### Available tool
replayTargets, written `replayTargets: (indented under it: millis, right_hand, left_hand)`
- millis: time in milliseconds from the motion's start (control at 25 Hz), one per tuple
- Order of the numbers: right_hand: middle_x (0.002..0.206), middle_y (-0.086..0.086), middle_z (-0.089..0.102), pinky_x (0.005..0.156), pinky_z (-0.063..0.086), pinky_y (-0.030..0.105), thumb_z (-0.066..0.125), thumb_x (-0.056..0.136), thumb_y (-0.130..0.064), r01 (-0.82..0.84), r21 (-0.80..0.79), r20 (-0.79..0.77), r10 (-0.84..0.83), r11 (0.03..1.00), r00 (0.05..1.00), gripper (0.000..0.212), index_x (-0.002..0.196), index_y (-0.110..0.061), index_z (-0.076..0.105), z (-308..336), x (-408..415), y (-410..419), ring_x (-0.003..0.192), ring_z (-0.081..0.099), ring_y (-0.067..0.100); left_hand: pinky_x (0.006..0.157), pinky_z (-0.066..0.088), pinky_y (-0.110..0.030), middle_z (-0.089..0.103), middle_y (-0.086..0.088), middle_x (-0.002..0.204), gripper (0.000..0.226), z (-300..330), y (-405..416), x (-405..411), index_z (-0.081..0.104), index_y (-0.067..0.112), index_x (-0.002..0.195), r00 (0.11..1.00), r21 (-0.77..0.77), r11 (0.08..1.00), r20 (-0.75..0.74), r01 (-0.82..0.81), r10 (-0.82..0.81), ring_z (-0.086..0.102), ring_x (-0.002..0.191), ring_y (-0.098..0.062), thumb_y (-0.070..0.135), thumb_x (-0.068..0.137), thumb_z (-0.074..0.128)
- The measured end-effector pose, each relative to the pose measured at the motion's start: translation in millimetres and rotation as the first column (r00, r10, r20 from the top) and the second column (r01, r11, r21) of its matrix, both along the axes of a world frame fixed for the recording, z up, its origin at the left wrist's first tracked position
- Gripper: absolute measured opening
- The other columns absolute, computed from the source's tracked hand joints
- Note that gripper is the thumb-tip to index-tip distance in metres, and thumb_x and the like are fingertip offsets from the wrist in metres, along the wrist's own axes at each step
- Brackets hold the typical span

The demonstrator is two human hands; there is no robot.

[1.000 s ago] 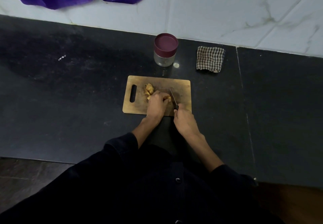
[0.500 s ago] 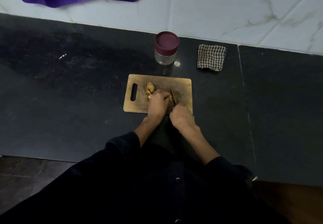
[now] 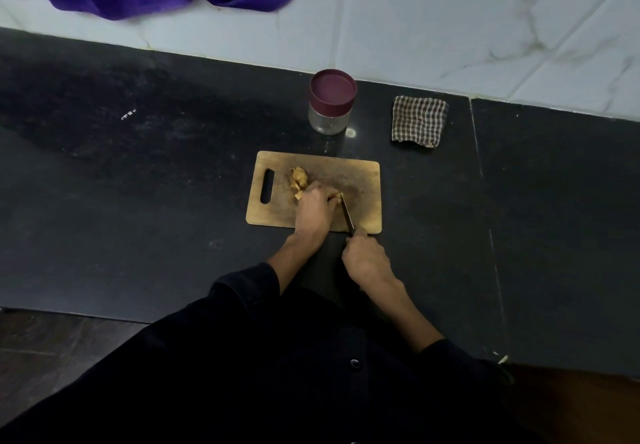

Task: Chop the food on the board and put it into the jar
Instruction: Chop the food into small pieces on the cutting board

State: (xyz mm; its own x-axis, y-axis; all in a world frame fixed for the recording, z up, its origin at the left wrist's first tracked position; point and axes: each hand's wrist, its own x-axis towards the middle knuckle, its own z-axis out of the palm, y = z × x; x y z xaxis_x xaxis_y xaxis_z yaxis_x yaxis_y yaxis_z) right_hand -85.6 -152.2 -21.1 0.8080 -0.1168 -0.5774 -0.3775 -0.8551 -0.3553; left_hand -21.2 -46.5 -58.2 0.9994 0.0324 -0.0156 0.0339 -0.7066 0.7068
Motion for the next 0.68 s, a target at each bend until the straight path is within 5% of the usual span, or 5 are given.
replayTargets:
  millis: [280,520,680]
  right_hand:
    - [0.111,0.019,0.061,0.079,0.056,0.054,0.038,0.102,-0.027,0.134,0.150,0.057,-0.144,0.980,0.988,0.028,0.114,-0.007,0.052,-7,12,-5,0.093,0.065,0.039]
    - [0.104,0.016,0.061,0.041,0.049,0.030,0.036,0.104,-0.030,0.136,0.145,-0.004,-0.137,0.980,0.991,0.032,0.123,-0.008,0.049,-5,3,-12,0.072,0.065,0.030]
    - [0.082,0.010,0.057,0.037,0.039,0.024,0.039,0.102,-0.030,0.280,0.311,-0.121,-0.254,0.908,0.960,0.022,0.113,-0.017,0.052,-7,-3,-22,0.053,0.054,0.020]
  left_hand:
    - [0.088,0.049,-0.023,0.064,-0.009,0.106,0.013,3,1,-2,0.071,0.007,0.098,1.000,-0.016,1.000,0.014,0.016,-0.016,0.061,0.095,-0.016,0.007,0.087,0.064]
    - [0.090,0.049,-0.024,0.063,-0.011,0.110,0.015,0,3,-2,0.071,0.007,0.100,1.000,-0.026,0.999,0.008,0.024,-0.024,0.061,0.097,-0.016,0.009,0.087,0.064]
    - [0.092,0.051,-0.033,0.062,-0.013,0.114,0.019,-1,4,-3,0.070,0.008,0.106,0.999,-0.013,0.999,0.006,0.049,-0.049,0.062,0.099,-0.020,0.009,0.088,0.063]
